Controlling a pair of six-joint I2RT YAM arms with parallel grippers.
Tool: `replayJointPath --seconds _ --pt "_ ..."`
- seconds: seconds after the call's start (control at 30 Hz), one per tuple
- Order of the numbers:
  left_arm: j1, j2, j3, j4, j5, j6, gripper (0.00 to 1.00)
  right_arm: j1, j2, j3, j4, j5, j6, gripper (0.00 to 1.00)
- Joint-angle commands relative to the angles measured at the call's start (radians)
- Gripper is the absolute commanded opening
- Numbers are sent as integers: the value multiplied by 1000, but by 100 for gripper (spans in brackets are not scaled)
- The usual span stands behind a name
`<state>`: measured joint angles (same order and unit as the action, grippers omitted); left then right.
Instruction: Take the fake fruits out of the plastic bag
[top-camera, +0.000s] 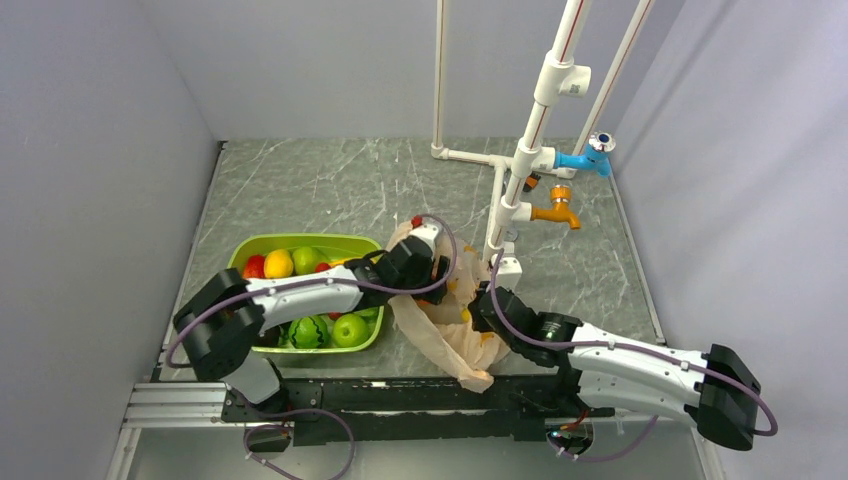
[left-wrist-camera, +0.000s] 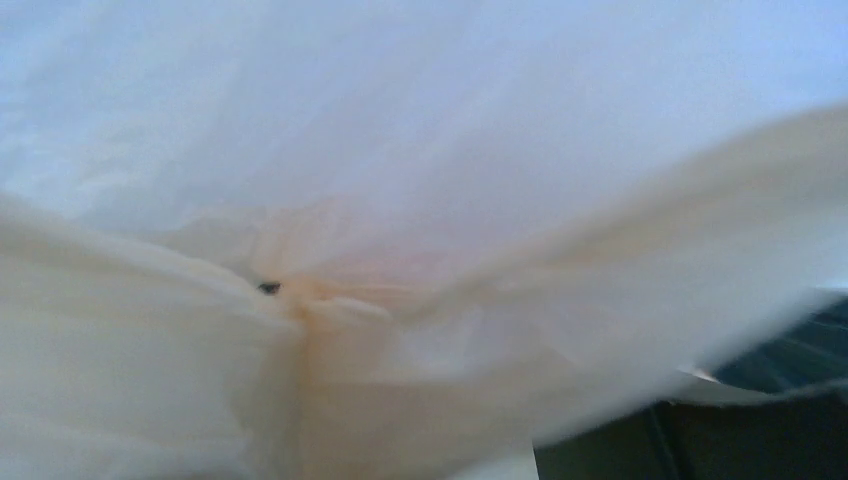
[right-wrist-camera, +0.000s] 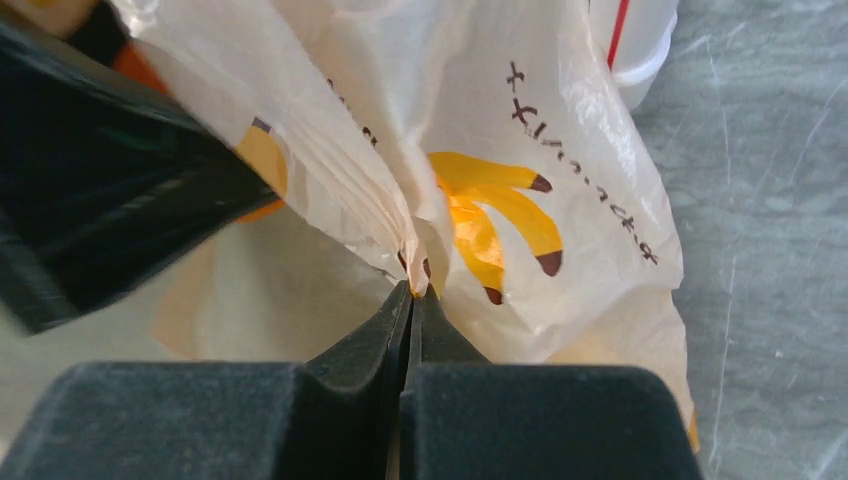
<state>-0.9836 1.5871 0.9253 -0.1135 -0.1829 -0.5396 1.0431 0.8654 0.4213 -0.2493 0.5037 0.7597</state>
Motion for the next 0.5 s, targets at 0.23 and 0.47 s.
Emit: replayJointPath --seconds 0.23,0.47 --pt "20 -344 -91 170 444 -47 15 -8 62 16 240 131 -155 0" --pt "22 -555 -226 185 570 -94 10 -20 47 64 209 162 -155 0"
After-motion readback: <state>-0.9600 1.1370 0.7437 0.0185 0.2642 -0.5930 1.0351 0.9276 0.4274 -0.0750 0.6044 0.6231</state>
